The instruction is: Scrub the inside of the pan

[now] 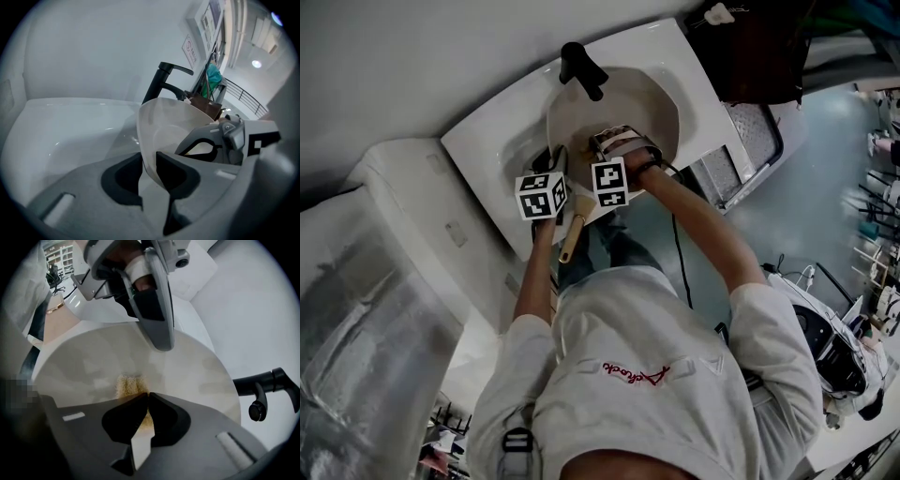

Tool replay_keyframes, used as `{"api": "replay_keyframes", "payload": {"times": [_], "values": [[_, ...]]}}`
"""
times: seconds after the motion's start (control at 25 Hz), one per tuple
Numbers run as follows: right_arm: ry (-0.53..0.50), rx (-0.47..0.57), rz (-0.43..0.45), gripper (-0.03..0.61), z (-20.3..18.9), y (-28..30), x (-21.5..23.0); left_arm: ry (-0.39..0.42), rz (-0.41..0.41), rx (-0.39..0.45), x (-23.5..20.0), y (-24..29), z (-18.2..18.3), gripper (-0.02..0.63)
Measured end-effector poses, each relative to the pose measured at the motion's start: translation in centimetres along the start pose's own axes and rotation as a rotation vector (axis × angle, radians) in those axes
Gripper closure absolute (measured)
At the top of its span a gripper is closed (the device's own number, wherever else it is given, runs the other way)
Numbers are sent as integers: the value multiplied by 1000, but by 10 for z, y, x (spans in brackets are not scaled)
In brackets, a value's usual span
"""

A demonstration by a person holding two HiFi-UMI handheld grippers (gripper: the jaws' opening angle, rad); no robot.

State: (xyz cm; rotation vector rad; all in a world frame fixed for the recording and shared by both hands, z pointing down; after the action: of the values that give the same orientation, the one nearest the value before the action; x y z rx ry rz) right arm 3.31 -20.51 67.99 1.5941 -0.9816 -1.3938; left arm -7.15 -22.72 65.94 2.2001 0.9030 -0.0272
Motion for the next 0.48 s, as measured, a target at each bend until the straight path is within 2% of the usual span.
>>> {"api": "replay_keyframes", "payload": {"times": [0.16, 0.48], "values": [[62, 31, -8, 555, -1, -3, 4, 0, -1, 2, 0, 0, 0, 522], [314, 1, -174, 555, -30, -4, 69, 5, -6, -2, 0, 0, 1, 522]]}}
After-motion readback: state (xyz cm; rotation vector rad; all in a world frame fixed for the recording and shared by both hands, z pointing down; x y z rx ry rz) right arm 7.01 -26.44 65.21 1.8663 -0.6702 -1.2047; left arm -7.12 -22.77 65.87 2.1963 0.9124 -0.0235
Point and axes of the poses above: the fingertips, and each gripper's own axes: y forward along the fingers, x to its right, z out of its top, the point moved 6 cm from there along -y, backward along the fingers, and after that the axes turned 9 degrees about y, right-handed, at the moved point
